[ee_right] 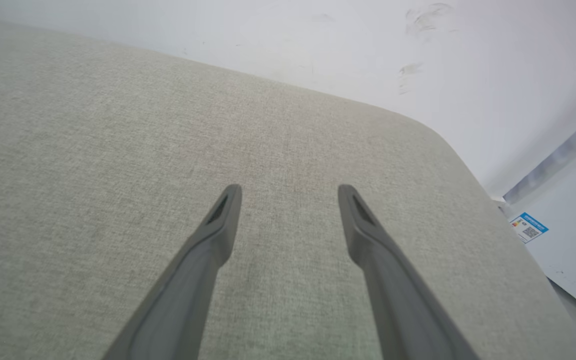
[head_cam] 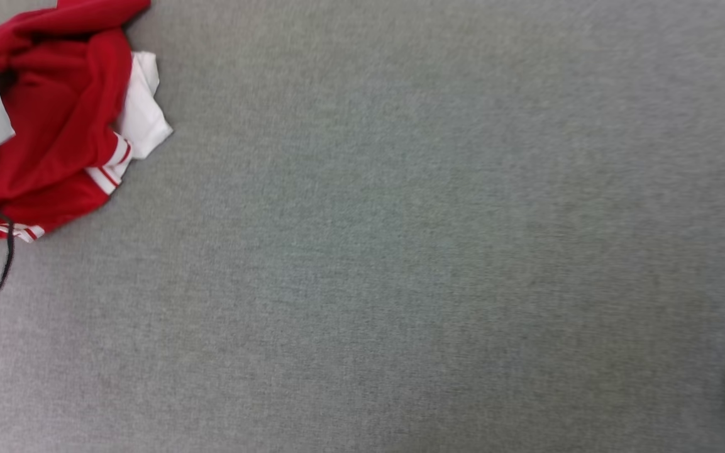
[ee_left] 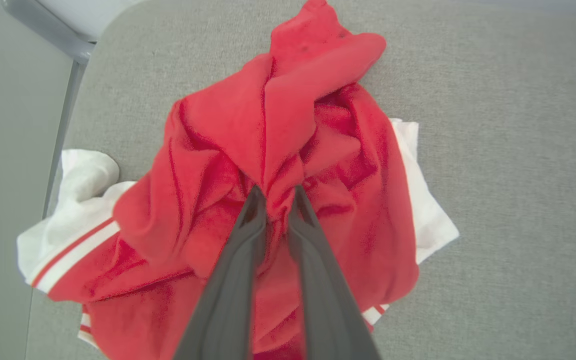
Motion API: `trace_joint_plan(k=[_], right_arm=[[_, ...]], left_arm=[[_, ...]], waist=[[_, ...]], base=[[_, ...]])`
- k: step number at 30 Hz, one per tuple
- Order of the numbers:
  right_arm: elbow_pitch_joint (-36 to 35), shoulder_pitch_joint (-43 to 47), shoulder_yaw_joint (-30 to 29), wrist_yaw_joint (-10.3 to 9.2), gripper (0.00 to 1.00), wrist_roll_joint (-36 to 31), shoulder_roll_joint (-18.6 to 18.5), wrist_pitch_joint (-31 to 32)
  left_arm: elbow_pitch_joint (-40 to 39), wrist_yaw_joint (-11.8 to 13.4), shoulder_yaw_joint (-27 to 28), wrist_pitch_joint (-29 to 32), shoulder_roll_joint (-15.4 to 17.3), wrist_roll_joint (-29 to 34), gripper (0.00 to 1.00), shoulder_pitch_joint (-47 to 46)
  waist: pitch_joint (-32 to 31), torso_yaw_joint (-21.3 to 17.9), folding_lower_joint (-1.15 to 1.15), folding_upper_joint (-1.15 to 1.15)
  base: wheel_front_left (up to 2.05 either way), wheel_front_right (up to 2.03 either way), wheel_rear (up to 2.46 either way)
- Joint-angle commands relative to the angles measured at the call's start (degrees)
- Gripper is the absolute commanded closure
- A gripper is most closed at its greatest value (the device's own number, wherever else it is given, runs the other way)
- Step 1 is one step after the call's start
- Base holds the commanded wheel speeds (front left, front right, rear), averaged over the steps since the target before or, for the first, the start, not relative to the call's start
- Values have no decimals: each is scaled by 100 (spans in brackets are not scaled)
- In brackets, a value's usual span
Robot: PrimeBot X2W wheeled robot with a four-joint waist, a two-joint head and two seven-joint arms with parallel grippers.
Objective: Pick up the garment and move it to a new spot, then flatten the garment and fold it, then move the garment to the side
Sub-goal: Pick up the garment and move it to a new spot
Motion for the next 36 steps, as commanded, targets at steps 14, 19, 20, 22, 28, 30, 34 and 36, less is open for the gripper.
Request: trace_joint_plan(k=[14, 19, 20, 22, 28, 30, 34, 36], right_arm=[[735, -293, 401, -8, 0, -56, 254, -16], [1008, -319, 505, -8, 0, -79, 211, -16], [1031, -310, 496, -8, 0, -78, 212, -16], [1075, -275, 501, -8, 0, -82, 247, -16], [1001, -370, 559, -8, 0, -100, 270, -16], [971, -415, 571, -8, 0, -76, 284, -16], [853, -638, 857, -8, 0, -21, 387, -16], [832, -715, 977, -8, 0, -8, 425, -16]], left_arm=[[-1918, 1, -917, 136, 657, 6, 100, -752], [-3174, 2, -1290, 412, 608, -187, 100, -885], [-3371, 1, -1320, 495, 528, -313, 100, -847], [-3797, 1, -1390, 669, 444, -434, 100, -837], [-4738, 166, -1613, 977, -32, -775, 100, -592], [-4775, 245, -1750, 971, -178, -745, 100, -434], [-4046, 277, -2153, 416, -562, -626, 100, 411], [-3713, 240, -2184, 174, -645, -682, 100, 677]], waist=[[-1114, -939, 0, 0], [-1375, -1419, 0, 0], [-1409, -1486, 0, 0], [-1437, -1608, 0, 0], [-1402, -1887, 0, 0], [-1374, -1942, 0, 0], [-1337, -2137, 0, 0], [-1337, -2190, 0, 0]], base=[[0, 0, 0], [0, 0, 0], [0, 0, 0], [0, 0, 0], [0, 0, 0], [0, 0, 0], [0, 0, 0], [0, 0, 0]])
